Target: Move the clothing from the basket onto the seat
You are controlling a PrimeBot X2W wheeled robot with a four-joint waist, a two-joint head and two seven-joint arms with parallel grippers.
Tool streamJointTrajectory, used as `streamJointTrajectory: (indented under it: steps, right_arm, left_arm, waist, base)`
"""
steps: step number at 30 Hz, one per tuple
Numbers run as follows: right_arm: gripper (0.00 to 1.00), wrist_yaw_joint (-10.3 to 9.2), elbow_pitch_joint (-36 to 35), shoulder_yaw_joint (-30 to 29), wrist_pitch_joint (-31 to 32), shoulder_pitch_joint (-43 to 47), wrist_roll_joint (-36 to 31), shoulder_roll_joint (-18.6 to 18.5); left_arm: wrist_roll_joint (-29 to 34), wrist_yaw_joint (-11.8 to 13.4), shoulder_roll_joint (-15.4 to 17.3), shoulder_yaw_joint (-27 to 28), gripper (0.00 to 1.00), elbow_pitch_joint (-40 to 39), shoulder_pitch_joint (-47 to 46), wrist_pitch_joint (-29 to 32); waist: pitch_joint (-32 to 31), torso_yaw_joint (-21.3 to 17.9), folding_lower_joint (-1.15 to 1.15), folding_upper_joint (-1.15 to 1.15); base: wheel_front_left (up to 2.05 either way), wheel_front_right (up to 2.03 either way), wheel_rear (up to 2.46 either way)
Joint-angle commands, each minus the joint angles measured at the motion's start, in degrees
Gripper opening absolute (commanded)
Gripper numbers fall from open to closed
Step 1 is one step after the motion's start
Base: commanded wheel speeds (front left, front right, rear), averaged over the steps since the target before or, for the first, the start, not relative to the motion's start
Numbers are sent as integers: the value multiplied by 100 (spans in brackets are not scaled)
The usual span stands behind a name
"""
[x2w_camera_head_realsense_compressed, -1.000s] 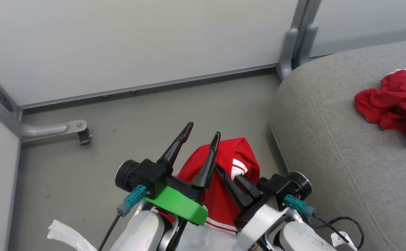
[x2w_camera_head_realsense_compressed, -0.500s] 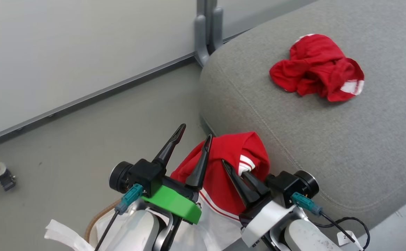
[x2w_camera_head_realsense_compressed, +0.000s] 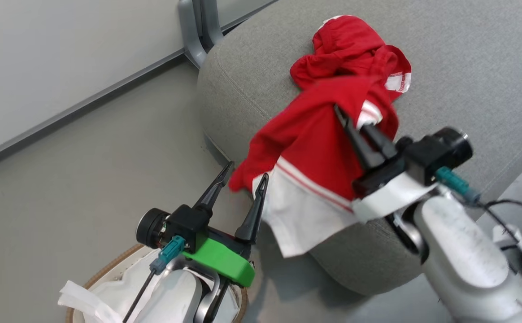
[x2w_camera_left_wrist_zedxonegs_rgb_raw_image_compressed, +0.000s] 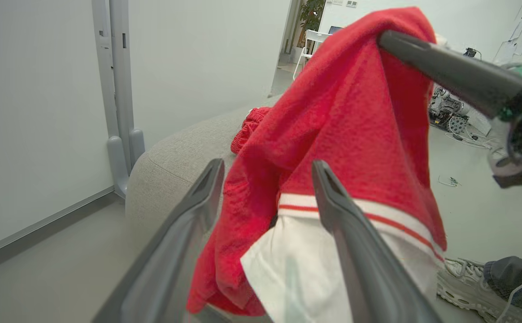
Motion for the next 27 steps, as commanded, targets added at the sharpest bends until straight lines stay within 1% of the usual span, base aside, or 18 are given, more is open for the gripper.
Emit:
streamJointTrajectory:
  steps: [1,4,10,15,21,27]
  right_arm:
    - [0,-8,-66,-89,-10,-289,-46,-114]
    - [0,-8,-136,-293,-10,-906,-89,-458]
    - [0,-8,-130,-837,-9,-2027,-198,-1000]
    - [0,-8,227,-1487,-9,-2594,-403,-1335]
    - [0,-8,854,-2131,-10,-2710,-594,-1455]
    - [0,-8,1249,-2735,-9,-2373,-599,-1243]
  left_arm:
    - [56,-19,30,2,100,41,-136,4]
    - [130,-18,40,-40,100,114,-211,4]
    - [196,-19,152,-143,100,172,-435,4]
    - [214,-19,241,-219,100,175,-680,4]
    - [237,-20,324,-245,100,148,-942,4]
    - [267,-20,367,-210,100,128,-1102,4]
  waist:
    - [274,-7,0,-1]
    - [506,73,0,-1]
    - [1001,254,0,-1]
    - [1422,467,0,-1]
    - [1880,772,0,-1]
    - [2217,1053,0,-1]
  base:
    - [0,0,0]
    - [0,0,0]
    - [0,0,0]
    - [0,0,0]
    - [0,0,0]
    - [0,0,0]
